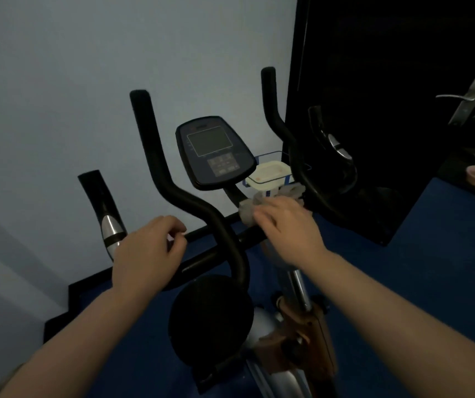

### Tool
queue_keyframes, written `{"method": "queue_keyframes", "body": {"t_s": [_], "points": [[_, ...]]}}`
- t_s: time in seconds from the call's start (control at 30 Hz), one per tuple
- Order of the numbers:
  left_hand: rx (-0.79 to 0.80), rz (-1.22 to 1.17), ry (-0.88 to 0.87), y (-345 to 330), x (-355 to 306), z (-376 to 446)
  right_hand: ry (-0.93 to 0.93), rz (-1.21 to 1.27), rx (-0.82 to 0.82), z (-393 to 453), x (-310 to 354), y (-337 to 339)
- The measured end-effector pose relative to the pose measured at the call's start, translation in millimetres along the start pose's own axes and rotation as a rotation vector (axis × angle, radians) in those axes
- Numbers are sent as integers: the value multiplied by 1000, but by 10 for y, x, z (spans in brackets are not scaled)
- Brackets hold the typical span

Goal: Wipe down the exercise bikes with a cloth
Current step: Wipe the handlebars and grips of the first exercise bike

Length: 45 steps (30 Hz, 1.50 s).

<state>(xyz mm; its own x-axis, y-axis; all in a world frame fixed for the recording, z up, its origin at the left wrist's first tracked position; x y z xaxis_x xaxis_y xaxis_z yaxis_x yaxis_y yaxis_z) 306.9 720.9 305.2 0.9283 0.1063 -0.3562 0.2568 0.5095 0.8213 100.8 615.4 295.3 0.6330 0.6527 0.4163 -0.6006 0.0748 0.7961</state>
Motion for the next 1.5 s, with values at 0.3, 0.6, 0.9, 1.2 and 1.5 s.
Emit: {"method": "queue_keyframes", "body": {"t_s": [0.3, 0.6, 0.9, 1.2, 1.5], "points": [[-54, 146, -245, -130, -550, 183, -156, -83, 567, 546, -172, -475], [35, 211, -198, -303, -449, 241, -9, -27, 433, 349, -150, -372], [33, 240, -204, -330, -457, 219, -86, -112, 163, 348, -211, -289], [6, 223, -222, -317, -476, 223, -170, 125, -102, -399, -190, -37], [36, 192, -203, -317, -467, 214, -87, -23, -211, -510, -11, -13]]}}
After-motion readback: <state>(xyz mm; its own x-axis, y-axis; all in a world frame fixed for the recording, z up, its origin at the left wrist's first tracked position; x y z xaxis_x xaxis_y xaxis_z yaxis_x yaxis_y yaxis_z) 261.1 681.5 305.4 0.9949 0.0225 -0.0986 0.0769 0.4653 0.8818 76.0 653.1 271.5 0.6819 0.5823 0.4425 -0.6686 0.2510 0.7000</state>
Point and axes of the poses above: each hand's wrist, its own z-axis towards the middle knuckle, its own y-axis out of the back of the hand, x = y × z, the point moved 9 cm from there along z, towards the middle knuckle, and after that the axes turned 1 degree about -y, right-handed, at the moved point
